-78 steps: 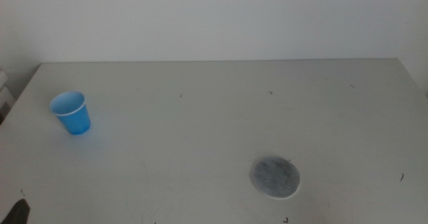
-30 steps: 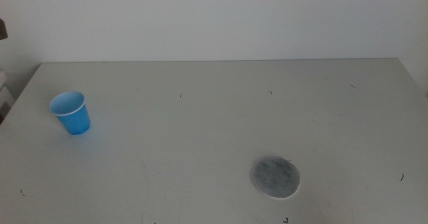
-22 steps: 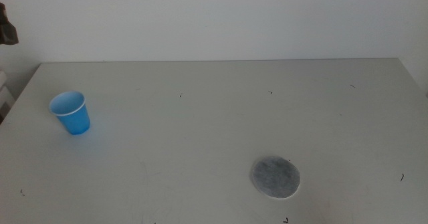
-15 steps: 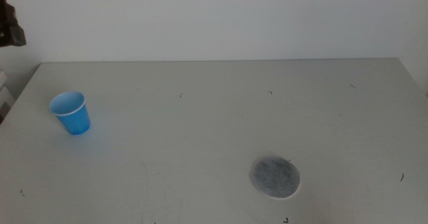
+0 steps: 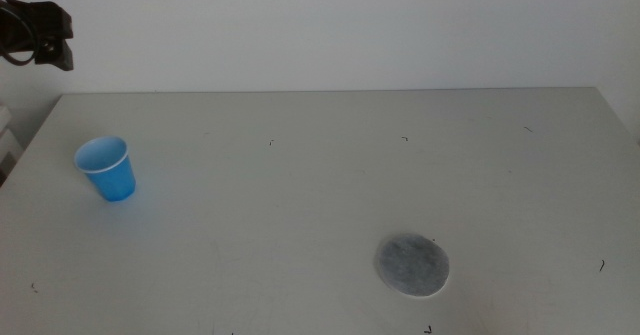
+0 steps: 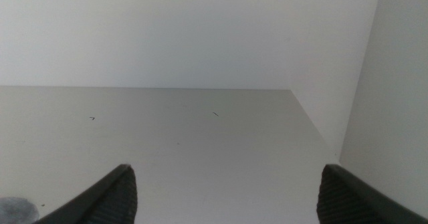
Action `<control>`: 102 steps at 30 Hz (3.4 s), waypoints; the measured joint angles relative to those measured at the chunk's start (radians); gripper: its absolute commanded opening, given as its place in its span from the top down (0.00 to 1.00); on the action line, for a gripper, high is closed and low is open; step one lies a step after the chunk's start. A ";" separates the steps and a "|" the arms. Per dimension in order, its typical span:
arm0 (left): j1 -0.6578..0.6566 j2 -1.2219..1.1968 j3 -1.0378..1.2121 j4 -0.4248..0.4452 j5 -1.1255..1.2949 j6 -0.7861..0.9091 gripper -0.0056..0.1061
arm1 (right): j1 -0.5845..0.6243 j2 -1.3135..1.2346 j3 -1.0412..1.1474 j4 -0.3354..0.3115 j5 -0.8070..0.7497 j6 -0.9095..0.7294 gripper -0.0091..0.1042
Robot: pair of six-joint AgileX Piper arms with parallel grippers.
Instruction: Place an empty cup on a cup mat.
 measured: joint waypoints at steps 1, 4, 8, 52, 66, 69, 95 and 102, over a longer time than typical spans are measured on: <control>0.000 0.025 -0.023 0.000 0.005 0.008 0.01 | 0.000 0.000 0.000 0.000 0.000 0.000 0.09; 0.000 0.098 -0.087 0.002 0.013 0.027 0.01 | 0.000 0.000 0.000 0.000 0.000 0.000 0.09; 0.013 0.191 -0.154 -0.013 0.027 0.058 0.01 | 0.000 0.000 0.000 0.000 0.000 0.000 0.09; 0.169 0.695 -0.241 -0.182 0.010 0.335 0.80 | 0.000 0.000 0.000 0.000 0.000 0.000 0.09; 0.167 0.579 -0.241 -0.195 0.080 0.337 0.95 | 0.000 0.000 0.000 0.000 0.000 0.000 0.09; 0.147 0.537 -0.241 -0.195 0.108 0.336 0.95 | 0.000 0.000 0.000 0.000 0.000 0.000 0.09; -0.530 0.524 -0.341 -0.192 0.180 0.118 0.95 | 0.000 0.000 0.000 0.000 0.000 0.000 0.09; -0.662 0.577 -0.341 -0.192 0.139 0.097 0.95 | 0.000 0.000 0.000 0.000 0.000 0.000 0.09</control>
